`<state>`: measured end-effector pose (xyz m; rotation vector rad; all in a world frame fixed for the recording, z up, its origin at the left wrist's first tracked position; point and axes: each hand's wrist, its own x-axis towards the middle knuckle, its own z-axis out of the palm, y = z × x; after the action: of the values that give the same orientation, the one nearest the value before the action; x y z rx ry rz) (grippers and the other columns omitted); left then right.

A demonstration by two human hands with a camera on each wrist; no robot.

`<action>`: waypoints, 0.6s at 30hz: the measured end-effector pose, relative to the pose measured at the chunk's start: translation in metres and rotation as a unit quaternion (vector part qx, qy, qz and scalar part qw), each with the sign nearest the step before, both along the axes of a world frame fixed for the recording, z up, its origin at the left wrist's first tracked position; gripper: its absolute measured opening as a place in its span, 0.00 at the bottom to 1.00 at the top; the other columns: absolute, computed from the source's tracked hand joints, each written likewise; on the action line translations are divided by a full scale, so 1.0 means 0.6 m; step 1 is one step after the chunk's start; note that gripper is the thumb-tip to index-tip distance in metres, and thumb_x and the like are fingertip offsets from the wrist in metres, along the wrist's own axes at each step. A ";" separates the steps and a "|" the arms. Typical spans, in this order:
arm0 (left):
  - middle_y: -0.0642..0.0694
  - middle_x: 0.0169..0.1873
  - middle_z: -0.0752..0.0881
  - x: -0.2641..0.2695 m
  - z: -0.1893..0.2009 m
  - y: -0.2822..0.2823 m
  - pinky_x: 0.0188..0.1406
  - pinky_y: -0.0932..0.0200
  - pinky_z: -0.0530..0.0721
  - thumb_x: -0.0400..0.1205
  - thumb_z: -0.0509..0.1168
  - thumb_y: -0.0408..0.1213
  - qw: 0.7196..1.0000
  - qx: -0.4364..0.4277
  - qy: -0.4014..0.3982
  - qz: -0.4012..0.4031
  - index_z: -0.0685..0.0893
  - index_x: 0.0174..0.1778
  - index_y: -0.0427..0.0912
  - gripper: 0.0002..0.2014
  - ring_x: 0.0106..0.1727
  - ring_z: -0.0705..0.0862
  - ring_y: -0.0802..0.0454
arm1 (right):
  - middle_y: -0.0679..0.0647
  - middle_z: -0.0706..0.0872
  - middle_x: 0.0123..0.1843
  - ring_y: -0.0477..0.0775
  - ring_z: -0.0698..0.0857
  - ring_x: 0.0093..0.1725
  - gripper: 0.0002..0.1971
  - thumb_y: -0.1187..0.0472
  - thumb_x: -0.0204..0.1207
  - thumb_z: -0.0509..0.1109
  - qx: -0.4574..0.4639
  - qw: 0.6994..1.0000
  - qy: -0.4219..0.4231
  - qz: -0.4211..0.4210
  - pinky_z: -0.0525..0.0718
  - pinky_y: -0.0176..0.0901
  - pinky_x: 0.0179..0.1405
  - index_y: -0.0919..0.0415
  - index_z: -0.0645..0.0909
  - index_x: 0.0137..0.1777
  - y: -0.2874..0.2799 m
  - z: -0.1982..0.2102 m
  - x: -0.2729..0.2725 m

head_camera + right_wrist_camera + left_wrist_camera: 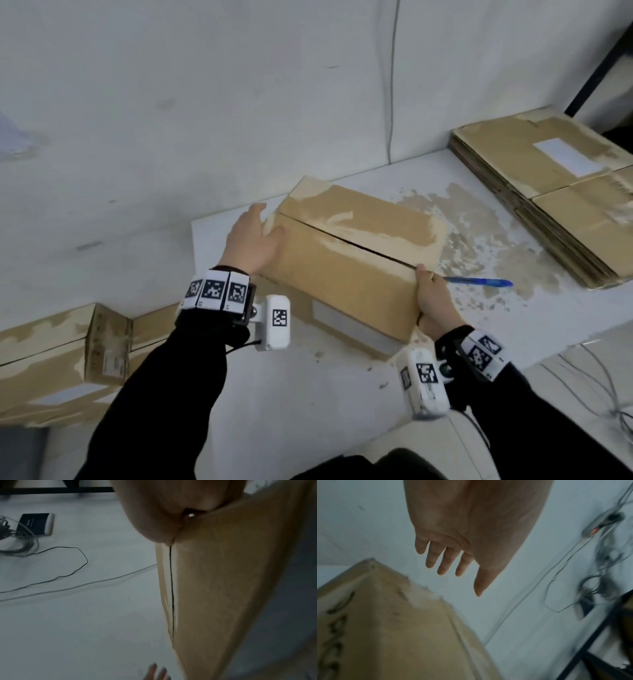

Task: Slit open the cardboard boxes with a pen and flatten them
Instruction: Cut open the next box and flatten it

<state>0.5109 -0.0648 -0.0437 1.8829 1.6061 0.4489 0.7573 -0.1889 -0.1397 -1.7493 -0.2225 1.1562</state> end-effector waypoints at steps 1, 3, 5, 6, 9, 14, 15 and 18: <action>0.43 0.76 0.71 0.024 0.018 -0.009 0.75 0.52 0.66 0.84 0.61 0.47 1.000 0.015 -0.019 -0.014 0.65 0.79 0.44 0.28 0.76 0.69 0.46 | 0.54 0.72 0.71 0.63 0.77 0.65 0.28 0.42 0.83 0.56 0.012 0.999 0.030 -0.003 0.78 0.65 0.63 0.51 0.57 0.78 -0.011 0.008 -0.009; 0.46 0.74 0.74 0.078 0.045 -0.044 0.71 0.56 0.68 0.85 0.60 0.48 0.997 0.029 -0.047 -0.062 0.69 0.76 0.45 0.24 0.74 0.71 0.50 | 0.52 0.70 0.69 0.63 0.74 0.67 0.25 0.44 0.83 0.58 0.019 0.995 0.083 0.060 0.76 0.67 0.62 0.44 0.55 0.77 -0.043 0.023 -0.025; 0.48 0.75 0.72 0.140 0.045 -0.092 0.71 0.57 0.67 0.85 0.59 0.49 0.990 0.013 -0.033 -0.137 0.68 0.77 0.46 0.24 0.75 0.70 0.51 | 0.51 0.69 0.70 0.63 0.72 0.70 0.26 0.42 0.82 0.57 0.024 0.987 0.116 0.112 0.73 0.67 0.67 0.42 0.55 0.77 -0.074 0.023 -0.022; 0.48 0.77 0.69 0.172 0.034 -0.114 0.74 0.55 0.65 0.85 0.58 0.51 0.985 -0.005 -0.006 -0.175 0.65 0.79 0.46 0.26 0.77 0.67 0.51 | 0.52 0.70 0.70 0.62 0.73 0.70 0.26 0.40 0.82 0.54 0.023 0.988 0.114 0.106 0.74 0.64 0.68 0.45 0.57 0.78 -0.083 0.013 -0.009; 0.40 0.84 0.46 0.256 -0.026 -0.159 0.81 0.37 0.50 0.81 0.55 0.65 0.961 -0.059 0.158 -0.219 0.47 0.84 0.43 0.43 0.84 0.45 0.43 | 0.53 0.68 0.76 0.59 0.73 0.69 0.26 0.43 0.85 0.48 0.046 0.996 0.062 0.041 0.74 0.55 0.66 0.52 0.59 0.79 -0.068 -0.006 0.061; 0.30 0.80 0.33 0.319 -0.120 -0.202 0.77 0.28 0.42 0.79 0.65 0.57 0.945 0.054 0.305 -0.105 0.32 0.82 0.40 0.53 0.82 0.33 0.33 | 0.50 0.68 0.80 0.51 0.69 0.76 0.25 0.44 0.86 0.48 0.078 0.984 -0.003 0.159 0.70 0.46 0.69 0.52 0.65 0.79 0.017 -0.031 0.162; 0.30 0.81 0.34 0.322 -0.130 -0.205 0.78 0.30 0.42 0.81 0.65 0.50 0.944 0.083 0.304 -0.093 0.33 0.82 0.40 0.49 0.82 0.35 0.33 | 0.52 0.70 0.78 0.51 0.71 0.74 0.26 0.44 0.86 0.47 0.079 0.978 -0.009 0.195 0.71 0.46 0.69 0.55 0.66 0.79 0.023 -0.037 0.165; 0.33 0.82 0.38 0.318 -0.144 -0.210 0.79 0.36 0.41 0.84 0.62 0.41 0.940 0.126 0.306 -0.083 0.34 0.83 0.42 0.43 0.83 0.39 0.35 | 0.51 0.71 0.77 0.50 0.73 0.73 0.26 0.45 0.86 0.48 0.115 0.966 -0.027 0.228 0.71 0.47 0.74 0.54 0.66 0.79 0.003 -0.046 0.168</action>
<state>0.7016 -0.1907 -0.1302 2.5016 1.8058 -0.0229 0.8582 -0.1870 -0.1671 -1.5652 -0.7954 1.3439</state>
